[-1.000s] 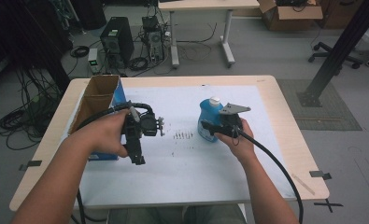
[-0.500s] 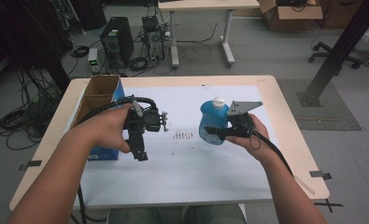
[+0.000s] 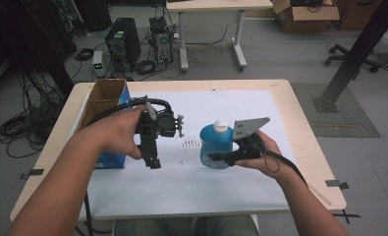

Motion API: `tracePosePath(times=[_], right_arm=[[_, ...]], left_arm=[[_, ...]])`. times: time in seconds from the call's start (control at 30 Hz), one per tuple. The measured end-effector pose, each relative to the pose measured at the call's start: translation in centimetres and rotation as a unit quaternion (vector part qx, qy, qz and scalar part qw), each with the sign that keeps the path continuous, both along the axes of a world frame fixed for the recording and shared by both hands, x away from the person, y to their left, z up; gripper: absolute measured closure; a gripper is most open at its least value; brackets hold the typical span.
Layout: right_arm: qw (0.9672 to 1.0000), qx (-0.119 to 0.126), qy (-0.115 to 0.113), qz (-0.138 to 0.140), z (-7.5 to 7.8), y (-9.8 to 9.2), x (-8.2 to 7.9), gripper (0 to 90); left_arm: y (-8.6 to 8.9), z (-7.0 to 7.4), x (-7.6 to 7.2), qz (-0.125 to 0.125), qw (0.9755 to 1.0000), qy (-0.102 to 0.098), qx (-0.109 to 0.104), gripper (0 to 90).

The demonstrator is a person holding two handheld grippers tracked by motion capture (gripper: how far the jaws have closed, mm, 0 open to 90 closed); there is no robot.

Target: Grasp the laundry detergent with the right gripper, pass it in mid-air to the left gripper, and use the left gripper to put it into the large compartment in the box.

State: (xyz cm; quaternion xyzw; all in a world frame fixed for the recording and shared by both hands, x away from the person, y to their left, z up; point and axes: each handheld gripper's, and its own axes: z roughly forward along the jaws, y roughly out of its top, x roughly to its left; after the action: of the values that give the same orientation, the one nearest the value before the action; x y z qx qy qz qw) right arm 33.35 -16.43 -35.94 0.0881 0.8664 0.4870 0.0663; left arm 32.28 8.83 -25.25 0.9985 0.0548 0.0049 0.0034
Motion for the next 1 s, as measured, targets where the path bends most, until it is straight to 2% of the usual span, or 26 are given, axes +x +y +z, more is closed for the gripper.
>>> tracePosePath(times=[0.57, 0.77, 0.9, 1.0], right_arm=[[0.9987, 0.008, 0.004, 0.050, -1.2, 3.3, -1.7, 46.1], [0.9979, 0.012, 0.018, 0.060, -1.8, 5.1, -1.9, 46.0], [0.9973, 0.012, 0.027, 0.068, -2.2, 6.2, -2.1, 46.1], [0.9972, 0.011, 0.029, 0.068, -2.3, 6.7, -2.0, 46.1]], left_arm=[[-1.9, 0.3, -0.2, -0.013, 0.9999, 0.004, -0.003, 0.2], [-2.2, 0.3, -0.4, -0.017, 0.9998, 0.004, -0.002, 0.2], [-2.3, 0.1, -0.6, -0.019, 0.9997, 0.007, -0.009, 0.2], [-2.3, 0.0, -0.6, -0.020, 0.9997, 0.008, -0.005, 0.2]])
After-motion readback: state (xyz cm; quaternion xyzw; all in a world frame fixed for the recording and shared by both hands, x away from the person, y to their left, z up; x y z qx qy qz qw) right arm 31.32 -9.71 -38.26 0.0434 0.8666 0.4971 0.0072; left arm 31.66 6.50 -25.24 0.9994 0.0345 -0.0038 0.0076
